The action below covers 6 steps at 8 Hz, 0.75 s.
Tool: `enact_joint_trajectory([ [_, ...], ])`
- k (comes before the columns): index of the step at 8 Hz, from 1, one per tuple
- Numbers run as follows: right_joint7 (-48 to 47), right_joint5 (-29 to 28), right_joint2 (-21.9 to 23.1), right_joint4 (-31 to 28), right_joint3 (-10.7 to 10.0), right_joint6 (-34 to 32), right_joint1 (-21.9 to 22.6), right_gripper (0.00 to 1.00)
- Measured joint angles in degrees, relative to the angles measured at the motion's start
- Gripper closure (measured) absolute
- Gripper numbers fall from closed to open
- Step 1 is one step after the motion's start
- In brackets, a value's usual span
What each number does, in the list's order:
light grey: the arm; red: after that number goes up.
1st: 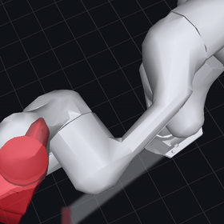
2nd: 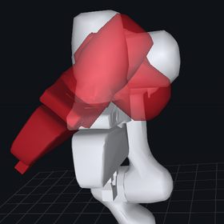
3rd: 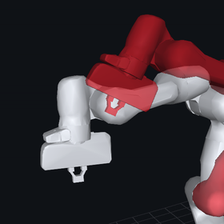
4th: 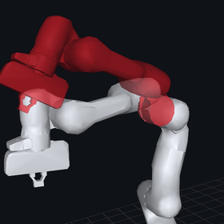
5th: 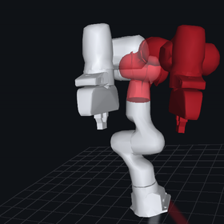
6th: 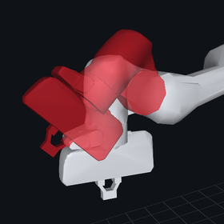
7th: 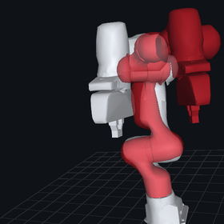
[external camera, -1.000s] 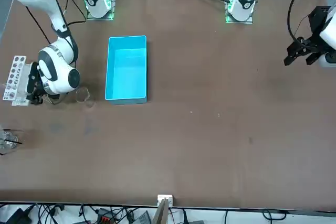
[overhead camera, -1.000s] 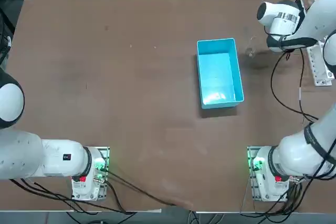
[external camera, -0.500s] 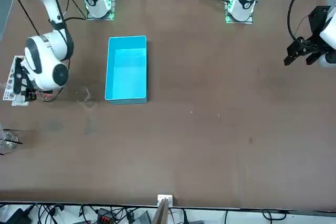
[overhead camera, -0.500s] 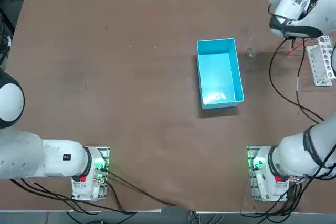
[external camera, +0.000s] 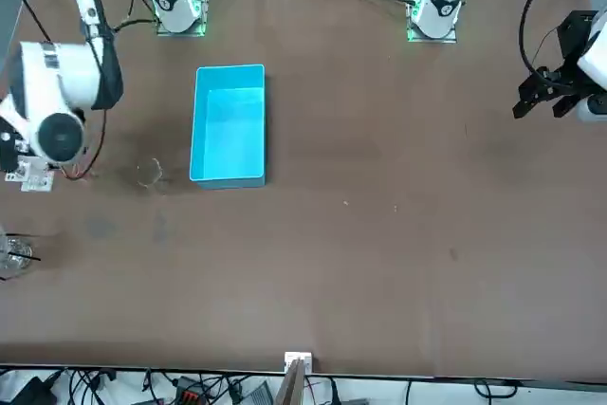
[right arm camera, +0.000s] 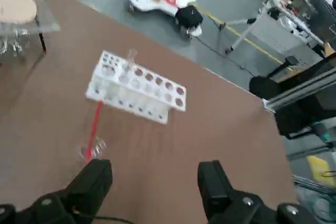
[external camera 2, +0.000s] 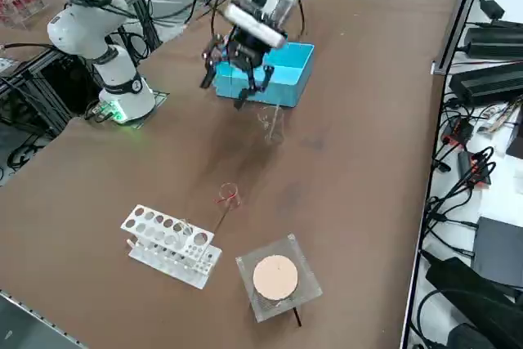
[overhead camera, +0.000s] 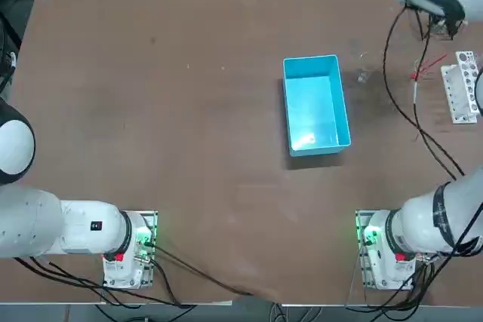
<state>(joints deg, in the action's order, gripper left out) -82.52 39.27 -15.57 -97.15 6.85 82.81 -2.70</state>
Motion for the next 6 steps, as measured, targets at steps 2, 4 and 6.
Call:
enact_joint_trajectory([
  [2,13.26,-7.65,-0.02,5.04,0.1,-6.03,0.47,0.0],
  [4,28.52,-15.46,0.24,8.57,0.19,-8.65,1.72,0.0],
  [6,41.91,-25.06,1.77,9.59,-0.14,-9.04,2.82,0.0],
])
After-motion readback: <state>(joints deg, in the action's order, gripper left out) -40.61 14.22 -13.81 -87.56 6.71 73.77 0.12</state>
